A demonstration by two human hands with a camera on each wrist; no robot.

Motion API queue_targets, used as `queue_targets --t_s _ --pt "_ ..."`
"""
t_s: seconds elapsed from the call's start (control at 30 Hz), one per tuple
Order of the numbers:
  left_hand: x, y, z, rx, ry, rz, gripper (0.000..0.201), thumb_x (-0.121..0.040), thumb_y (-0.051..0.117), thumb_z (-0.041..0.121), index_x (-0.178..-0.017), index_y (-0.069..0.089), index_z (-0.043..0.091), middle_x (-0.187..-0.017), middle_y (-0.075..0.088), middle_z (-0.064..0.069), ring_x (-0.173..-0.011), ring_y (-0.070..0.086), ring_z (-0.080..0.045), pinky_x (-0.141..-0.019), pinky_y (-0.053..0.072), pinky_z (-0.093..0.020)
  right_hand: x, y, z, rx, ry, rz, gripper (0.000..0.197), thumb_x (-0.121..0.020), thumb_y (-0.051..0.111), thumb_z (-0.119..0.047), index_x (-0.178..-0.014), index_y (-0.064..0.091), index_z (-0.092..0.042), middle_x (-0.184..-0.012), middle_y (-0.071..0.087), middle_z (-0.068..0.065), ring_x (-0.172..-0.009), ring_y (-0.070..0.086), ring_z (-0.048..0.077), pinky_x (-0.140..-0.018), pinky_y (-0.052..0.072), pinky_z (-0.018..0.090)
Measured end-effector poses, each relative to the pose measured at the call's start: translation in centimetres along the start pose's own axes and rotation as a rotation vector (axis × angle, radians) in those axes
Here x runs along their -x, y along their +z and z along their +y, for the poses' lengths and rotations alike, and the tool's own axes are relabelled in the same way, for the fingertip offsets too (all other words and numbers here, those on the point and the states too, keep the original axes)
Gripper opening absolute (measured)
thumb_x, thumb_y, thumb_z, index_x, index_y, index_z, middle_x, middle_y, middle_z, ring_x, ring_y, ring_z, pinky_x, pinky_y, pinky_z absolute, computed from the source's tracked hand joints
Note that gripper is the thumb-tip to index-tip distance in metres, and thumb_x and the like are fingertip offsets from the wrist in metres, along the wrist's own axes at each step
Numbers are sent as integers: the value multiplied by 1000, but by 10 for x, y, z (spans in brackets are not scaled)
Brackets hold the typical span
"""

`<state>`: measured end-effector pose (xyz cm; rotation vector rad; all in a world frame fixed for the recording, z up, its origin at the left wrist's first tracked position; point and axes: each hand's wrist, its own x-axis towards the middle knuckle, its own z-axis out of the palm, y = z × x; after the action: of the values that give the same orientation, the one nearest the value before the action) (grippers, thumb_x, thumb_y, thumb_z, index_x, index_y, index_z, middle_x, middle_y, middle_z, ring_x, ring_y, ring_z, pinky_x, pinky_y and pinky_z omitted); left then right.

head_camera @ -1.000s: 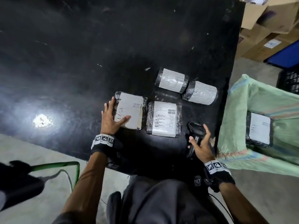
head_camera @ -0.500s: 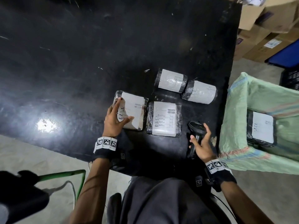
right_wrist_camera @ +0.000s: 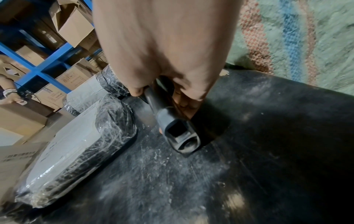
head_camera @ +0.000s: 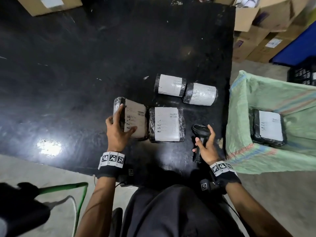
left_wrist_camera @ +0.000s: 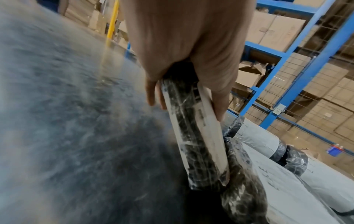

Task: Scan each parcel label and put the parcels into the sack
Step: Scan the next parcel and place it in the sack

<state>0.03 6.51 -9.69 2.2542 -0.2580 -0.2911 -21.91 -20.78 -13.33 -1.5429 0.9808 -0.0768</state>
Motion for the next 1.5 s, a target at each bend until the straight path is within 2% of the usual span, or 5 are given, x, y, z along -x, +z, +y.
queue_targets --t_s 0.47,0.77,1.1,1.3,1.5 --pt "-6 -8 17 -69 14 90 82 -91 78 21 -159 36 39 -110 48 -15 -93 49 -21 -103 44 -38 8 -9 -25 34 -141 9 68 -101 53 -19 -150 13 -45 -99 66 31 -47 48 22 -49 49 34" --pt "-40 -14 70 284 152 122 86 -81 73 55 -157 33 48 -126 64 -7 -121 63 -28 -110 50 -49 40 -27 -122 -93 -352 -4 60 -103 50 -28 -148 18 -52 -107 70 1 -57 52 26 -60 51 42" --pt "-53 43 191 622 358 21 79 -97 68 2 -164 26 14 -123 68 35 -119 66 2 -102 53 -26 82 -44 -213 -254 -516 -46 56 -106 42 -29 -141 19 -66 -115 66 4 -64 49 25 -69 51 40" --pt "-37 76 206 723 295 -65 82 -91 75 29 -159 32 44 -155 51 7 -143 50 -19 -118 42 -53 92 -51 -229 -212 -603 -71 59 -106 38 -27 -151 11 -54 -114 65 5 -64 50 23 -66 52 31" --pt "-19 91 212 743 294 -81 78 -94 73 17 -160 33 35 -166 36 12 -153 36 -11 -125 33 -51 97 -52 -234 -155 -600 -61 58 -106 38 -29 -149 11 -57 -115 61 16 -65 51 22 -69 52 30"
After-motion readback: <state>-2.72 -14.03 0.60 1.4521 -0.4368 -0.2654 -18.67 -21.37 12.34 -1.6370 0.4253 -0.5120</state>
